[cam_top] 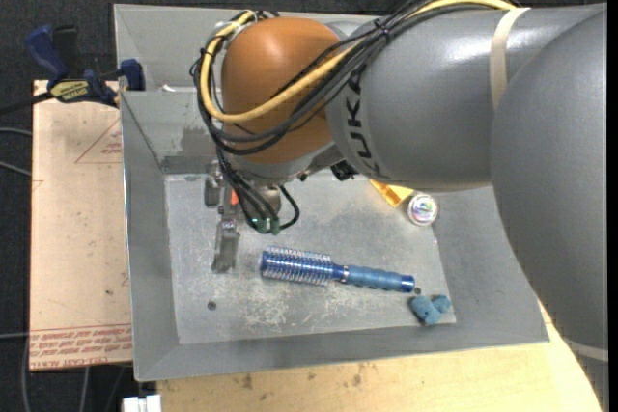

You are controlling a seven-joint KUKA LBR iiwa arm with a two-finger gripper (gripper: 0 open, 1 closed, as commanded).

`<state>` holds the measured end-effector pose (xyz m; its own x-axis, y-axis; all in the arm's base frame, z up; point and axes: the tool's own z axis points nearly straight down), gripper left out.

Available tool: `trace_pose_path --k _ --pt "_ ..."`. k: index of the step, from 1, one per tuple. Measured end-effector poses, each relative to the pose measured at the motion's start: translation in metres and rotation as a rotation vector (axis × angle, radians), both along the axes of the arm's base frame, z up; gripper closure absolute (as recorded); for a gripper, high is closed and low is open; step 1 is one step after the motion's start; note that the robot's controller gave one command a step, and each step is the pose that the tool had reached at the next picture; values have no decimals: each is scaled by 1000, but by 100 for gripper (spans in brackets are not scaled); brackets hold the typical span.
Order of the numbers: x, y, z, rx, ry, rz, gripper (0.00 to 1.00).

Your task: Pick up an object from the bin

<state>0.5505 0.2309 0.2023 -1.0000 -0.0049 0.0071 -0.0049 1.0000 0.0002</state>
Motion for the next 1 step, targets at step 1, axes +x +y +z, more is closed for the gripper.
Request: trace_pose_path --k 1 --pt "-16 -38 -19 -2 -4 47 0"
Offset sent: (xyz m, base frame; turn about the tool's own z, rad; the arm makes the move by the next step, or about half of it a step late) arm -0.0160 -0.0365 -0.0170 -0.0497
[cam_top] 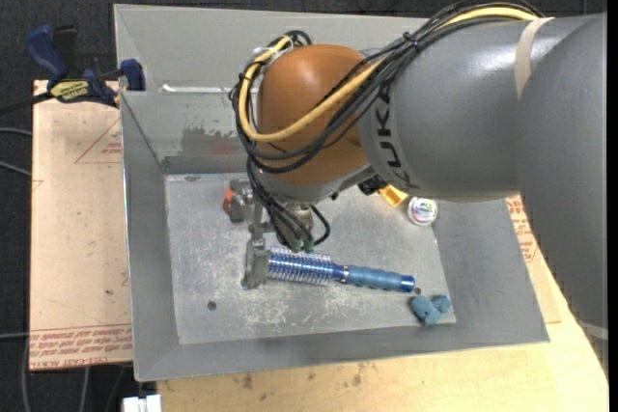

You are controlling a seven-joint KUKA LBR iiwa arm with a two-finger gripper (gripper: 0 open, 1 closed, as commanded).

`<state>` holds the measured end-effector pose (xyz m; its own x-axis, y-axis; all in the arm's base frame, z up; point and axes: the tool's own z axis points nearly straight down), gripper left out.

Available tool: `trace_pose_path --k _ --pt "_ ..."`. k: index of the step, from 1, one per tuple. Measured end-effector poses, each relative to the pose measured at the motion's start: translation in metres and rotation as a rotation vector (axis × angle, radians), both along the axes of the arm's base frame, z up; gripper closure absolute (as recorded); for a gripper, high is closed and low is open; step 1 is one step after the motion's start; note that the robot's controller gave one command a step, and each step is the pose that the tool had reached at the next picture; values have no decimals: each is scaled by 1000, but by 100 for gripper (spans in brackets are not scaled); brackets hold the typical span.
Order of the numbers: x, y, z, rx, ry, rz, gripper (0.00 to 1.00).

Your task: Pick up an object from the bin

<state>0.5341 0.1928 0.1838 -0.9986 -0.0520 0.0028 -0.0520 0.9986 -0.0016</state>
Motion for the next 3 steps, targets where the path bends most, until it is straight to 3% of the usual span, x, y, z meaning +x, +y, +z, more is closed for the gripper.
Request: trace_pose_path --k 1,2,3 --pt "18 -71 -37 1 0 415 0" --pt "35 -101 -116 3 2 486 0" --pt "50 -131 -17 3 -11 186 0"
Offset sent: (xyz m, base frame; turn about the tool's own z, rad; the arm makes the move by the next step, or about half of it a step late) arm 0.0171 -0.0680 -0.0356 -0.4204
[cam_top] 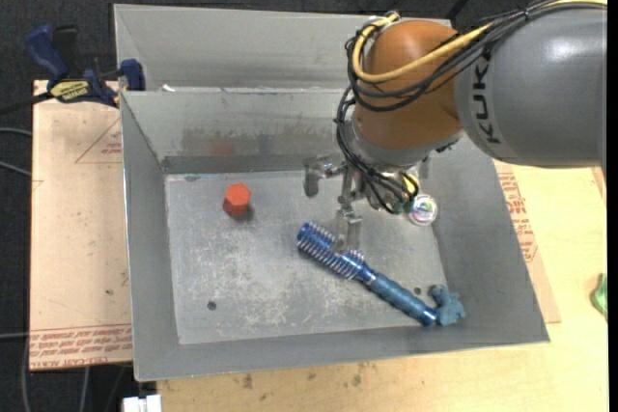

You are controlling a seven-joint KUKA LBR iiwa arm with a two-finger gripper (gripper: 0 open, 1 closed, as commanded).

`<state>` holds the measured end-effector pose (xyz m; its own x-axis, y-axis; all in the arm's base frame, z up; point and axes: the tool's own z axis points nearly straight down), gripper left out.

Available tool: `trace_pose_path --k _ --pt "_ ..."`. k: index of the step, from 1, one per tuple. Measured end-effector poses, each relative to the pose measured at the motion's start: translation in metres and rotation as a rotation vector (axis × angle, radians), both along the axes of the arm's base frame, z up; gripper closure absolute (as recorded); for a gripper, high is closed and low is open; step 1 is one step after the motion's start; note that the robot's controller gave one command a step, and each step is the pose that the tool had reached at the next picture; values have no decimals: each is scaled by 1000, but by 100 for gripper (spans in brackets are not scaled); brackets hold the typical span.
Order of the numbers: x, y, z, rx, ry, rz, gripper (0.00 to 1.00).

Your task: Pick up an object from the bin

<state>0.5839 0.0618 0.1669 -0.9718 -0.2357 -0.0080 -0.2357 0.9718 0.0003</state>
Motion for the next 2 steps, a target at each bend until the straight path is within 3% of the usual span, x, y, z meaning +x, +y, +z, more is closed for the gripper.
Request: trace_pose_path --k 1,2 --pt "-27 -6 -88 -1 16 -64 0" --pt "-24 -6 -84 0 7 -66 100"
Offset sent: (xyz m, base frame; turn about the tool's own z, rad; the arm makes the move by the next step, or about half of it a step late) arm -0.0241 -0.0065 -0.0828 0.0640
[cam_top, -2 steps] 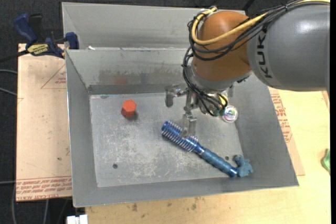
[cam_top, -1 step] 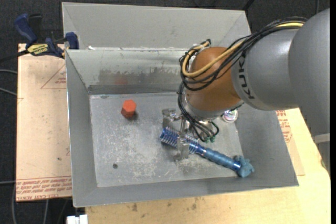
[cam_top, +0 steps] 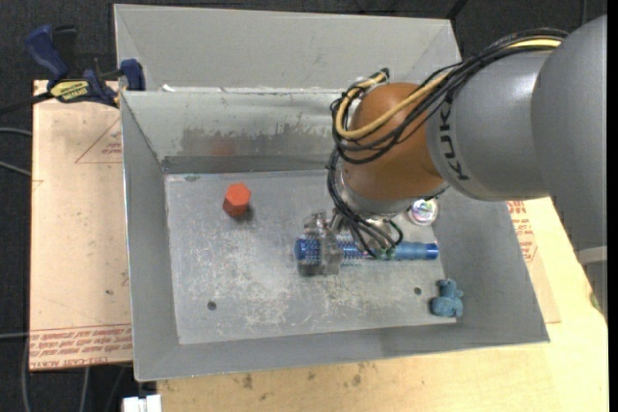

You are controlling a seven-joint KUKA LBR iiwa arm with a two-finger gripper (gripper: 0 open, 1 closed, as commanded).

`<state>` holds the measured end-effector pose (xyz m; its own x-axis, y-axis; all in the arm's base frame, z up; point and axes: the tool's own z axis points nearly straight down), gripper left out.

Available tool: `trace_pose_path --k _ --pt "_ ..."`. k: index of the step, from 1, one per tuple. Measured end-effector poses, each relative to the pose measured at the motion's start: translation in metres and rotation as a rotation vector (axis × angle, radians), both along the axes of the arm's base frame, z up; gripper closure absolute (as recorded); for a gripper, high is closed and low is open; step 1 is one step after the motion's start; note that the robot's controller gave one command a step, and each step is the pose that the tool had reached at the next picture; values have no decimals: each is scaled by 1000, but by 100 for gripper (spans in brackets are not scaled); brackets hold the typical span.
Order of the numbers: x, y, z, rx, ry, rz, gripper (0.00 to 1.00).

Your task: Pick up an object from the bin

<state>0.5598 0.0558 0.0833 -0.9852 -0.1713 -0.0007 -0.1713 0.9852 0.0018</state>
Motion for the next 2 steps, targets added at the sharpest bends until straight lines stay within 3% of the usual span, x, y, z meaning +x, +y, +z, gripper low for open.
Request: trace_pose_path --k 1,2 --pt "-58 19 109 1 -5 -35 100" --pt "-46 17 202 -1 -8 205 100"
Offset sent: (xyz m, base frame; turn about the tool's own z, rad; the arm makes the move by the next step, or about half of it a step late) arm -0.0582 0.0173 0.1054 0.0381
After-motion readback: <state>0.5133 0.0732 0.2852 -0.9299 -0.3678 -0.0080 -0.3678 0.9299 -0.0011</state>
